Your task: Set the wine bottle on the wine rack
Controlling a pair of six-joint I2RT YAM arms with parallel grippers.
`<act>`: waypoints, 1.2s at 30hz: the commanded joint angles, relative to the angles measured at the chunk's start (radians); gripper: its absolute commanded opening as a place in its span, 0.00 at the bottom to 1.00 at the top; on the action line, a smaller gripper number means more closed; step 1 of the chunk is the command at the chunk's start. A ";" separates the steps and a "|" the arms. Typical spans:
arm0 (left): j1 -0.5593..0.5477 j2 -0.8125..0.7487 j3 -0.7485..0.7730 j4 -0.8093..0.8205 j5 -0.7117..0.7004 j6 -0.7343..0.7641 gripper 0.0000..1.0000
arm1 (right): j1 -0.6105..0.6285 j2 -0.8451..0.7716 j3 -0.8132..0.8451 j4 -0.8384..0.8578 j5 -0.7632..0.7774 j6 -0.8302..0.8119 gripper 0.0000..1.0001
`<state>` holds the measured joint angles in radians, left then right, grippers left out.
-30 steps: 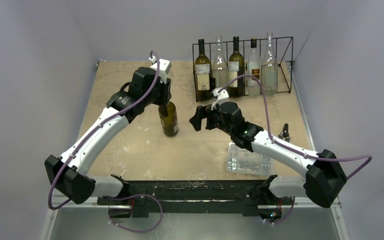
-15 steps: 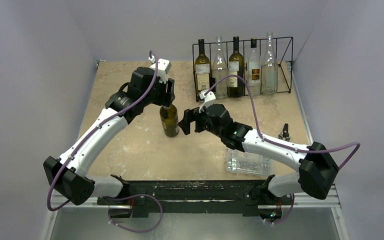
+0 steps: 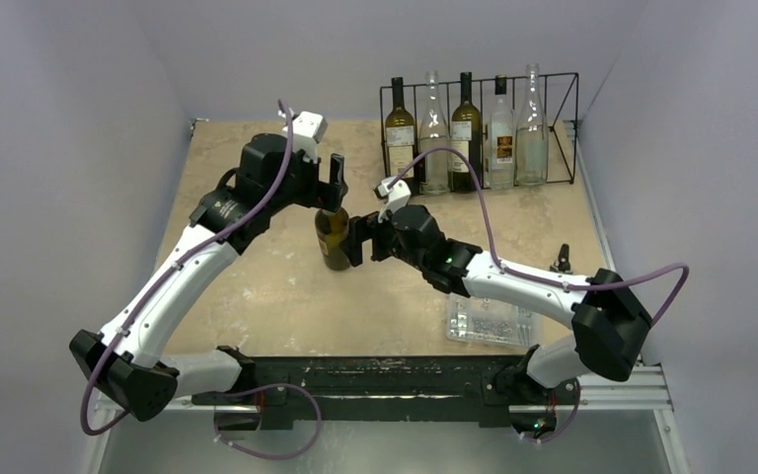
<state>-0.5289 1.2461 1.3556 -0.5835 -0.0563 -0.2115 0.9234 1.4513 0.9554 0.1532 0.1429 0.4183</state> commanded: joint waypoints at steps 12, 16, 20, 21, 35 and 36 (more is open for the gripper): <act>0.033 -0.166 -0.042 0.144 0.024 0.032 0.96 | 0.036 0.055 0.099 0.078 0.047 -0.017 0.99; 0.058 -0.176 -0.056 0.156 -0.004 0.024 0.96 | 0.054 0.077 0.144 0.074 0.101 -0.023 0.99; 0.126 -0.162 -0.056 0.153 -0.006 -0.023 0.94 | 0.077 0.102 0.210 0.047 0.174 -0.035 0.99; 0.165 -0.158 -0.053 0.151 0.017 -0.046 0.92 | 0.084 0.109 0.221 0.047 0.199 -0.043 0.99; 0.366 -0.112 -0.042 0.158 0.199 -0.180 0.90 | 0.144 0.279 0.305 0.032 0.369 -0.047 0.99; 0.376 -0.104 -0.039 0.160 0.221 -0.190 0.90 | 0.149 0.289 0.309 0.034 0.386 -0.053 0.99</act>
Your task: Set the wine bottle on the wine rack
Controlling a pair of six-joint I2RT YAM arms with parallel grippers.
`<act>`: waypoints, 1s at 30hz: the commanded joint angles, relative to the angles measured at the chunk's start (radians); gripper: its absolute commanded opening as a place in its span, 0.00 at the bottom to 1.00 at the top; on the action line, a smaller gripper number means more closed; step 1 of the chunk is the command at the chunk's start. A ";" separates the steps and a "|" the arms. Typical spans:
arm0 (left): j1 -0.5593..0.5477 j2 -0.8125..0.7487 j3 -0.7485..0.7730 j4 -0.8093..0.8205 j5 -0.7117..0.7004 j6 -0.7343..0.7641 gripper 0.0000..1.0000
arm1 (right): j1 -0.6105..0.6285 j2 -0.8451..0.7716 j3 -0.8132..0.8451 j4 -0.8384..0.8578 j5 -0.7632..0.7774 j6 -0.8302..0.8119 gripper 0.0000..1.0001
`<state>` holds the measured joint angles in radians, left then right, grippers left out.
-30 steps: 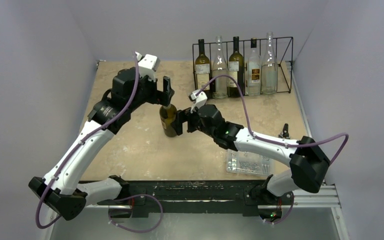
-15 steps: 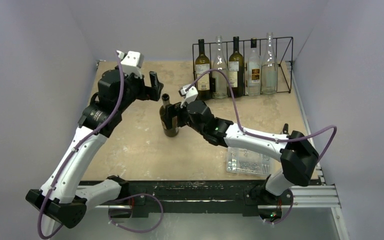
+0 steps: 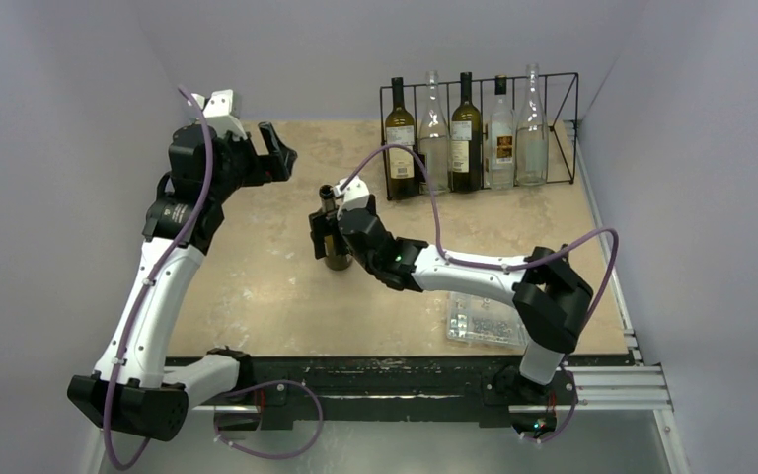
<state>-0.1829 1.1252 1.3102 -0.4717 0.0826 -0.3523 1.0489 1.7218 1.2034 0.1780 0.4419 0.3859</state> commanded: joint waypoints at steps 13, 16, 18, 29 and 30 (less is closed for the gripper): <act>0.085 0.044 0.003 0.069 0.160 -0.096 0.90 | 0.030 0.058 0.020 0.079 0.175 -0.009 0.97; 0.098 0.063 0.007 0.072 0.192 -0.111 0.90 | 0.029 0.062 0.016 0.093 0.175 -0.009 0.96; 0.106 0.068 0.008 0.074 0.198 -0.120 0.90 | 0.030 0.071 0.024 0.093 0.178 -0.009 0.94; 0.120 0.073 0.003 0.081 0.210 -0.127 0.90 | 0.029 0.051 0.006 0.144 0.122 -0.019 0.50; 0.121 0.078 0.003 0.081 0.213 -0.129 0.90 | 0.030 0.043 0.005 0.144 0.120 -0.023 0.45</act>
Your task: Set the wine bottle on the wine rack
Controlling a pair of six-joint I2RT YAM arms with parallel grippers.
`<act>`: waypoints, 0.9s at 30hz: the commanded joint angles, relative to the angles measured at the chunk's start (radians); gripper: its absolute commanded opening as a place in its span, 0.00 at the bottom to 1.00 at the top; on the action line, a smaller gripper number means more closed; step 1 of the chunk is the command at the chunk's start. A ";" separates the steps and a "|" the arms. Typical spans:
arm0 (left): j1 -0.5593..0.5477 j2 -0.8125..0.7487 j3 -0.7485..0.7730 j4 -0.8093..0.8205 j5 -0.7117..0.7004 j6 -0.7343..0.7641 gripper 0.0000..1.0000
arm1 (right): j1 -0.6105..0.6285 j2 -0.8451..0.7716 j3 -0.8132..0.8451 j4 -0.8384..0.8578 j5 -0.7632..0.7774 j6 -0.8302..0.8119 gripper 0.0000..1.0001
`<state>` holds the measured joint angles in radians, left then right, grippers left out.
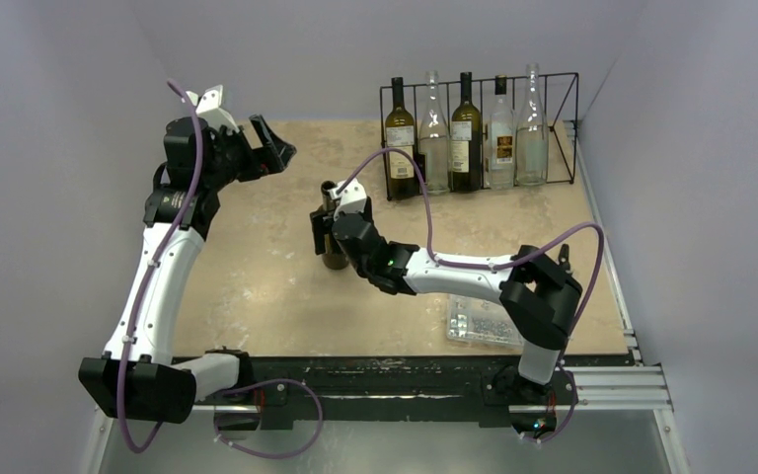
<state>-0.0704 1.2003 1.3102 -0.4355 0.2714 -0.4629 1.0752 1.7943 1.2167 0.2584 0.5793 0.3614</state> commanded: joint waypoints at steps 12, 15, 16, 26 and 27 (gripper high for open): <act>0.020 0.015 0.006 0.044 0.046 -0.029 0.90 | -0.001 -0.123 -0.018 0.084 0.023 -0.039 0.01; 0.020 0.017 0.005 0.047 0.046 -0.031 0.90 | -0.003 -0.166 -0.027 0.075 0.036 -0.041 0.00; 0.020 0.021 0.005 0.048 0.046 -0.032 0.90 | -0.005 -0.183 -0.033 0.073 0.042 -0.042 0.00; 0.020 0.027 0.008 0.050 0.072 -0.048 0.90 | -0.091 -0.350 -0.123 0.057 0.078 -0.052 0.00; 0.019 0.026 0.008 0.051 0.076 -0.050 0.90 | -0.105 -0.368 -0.133 0.049 0.083 -0.048 0.00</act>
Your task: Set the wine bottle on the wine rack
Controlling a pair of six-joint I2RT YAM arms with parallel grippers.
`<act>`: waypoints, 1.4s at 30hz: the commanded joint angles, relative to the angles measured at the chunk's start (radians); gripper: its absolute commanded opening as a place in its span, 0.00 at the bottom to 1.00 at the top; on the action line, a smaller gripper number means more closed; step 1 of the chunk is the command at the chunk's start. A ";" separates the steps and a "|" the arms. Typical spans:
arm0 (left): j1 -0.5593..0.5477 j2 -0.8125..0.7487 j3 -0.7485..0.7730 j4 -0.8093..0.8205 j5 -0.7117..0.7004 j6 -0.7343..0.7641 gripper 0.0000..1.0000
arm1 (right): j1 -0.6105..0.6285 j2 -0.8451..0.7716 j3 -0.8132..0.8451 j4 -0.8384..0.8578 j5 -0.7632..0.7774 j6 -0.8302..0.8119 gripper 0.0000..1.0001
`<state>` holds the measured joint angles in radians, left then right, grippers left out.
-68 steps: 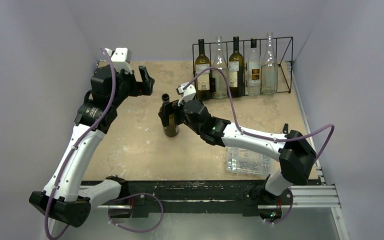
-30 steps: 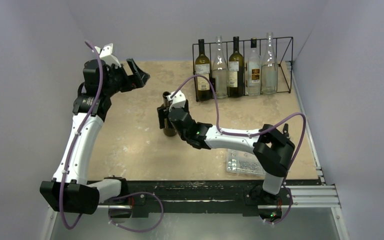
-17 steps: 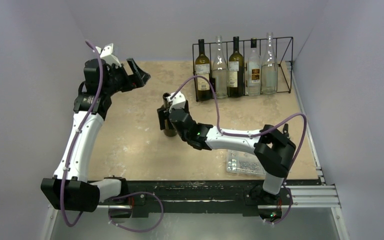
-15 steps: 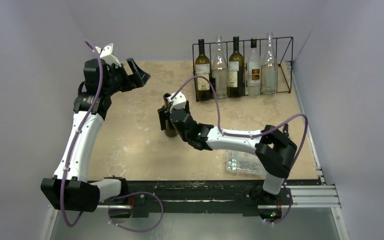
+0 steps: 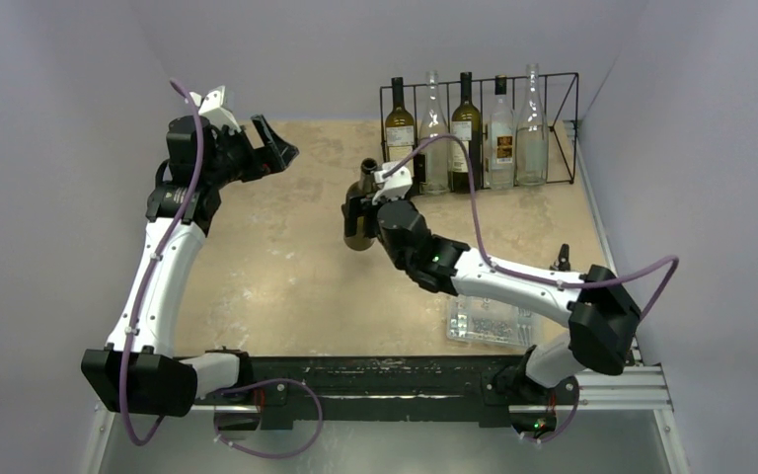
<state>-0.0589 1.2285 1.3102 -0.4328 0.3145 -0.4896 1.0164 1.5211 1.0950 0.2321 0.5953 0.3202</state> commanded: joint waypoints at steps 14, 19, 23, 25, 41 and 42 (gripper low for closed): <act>0.008 0.002 0.006 0.059 0.060 -0.046 0.90 | -0.376 -0.255 -0.047 -0.092 0.200 -0.038 0.00; 0.007 0.009 0.004 0.055 0.055 -0.041 0.90 | -0.456 -0.277 -0.068 -0.100 0.288 -0.070 0.00; 0.007 0.011 0.009 0.048 0.050 -0.038 0.90 | -0.528 -0.281 -0.084 -0.105 0.283 -0.063 0.00; 0.006 0.009 0.008 0.050 0.054 -0.041 0.90 | -0.558 -0.273 -0.089 -0.091 0.303 -0.091 0.00; 0.007 0.018 0.005 0.063 0.081 -0.061 0.91 | -0.887 -0.185 -0.087 0.013 0.201 -0.178 0.00; 0.008 0.020 0.005 0.063 0.081 -0.061 0.91 | -0.911 -0.175 -0.088 0.022 0.174 -0.161 0.00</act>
<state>-0.0589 1.2472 1.3102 -0.4248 0.3717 -0.5323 0.1642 1.3258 0.9699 0.1013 0.8539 0.1673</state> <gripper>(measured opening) 0.903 0.801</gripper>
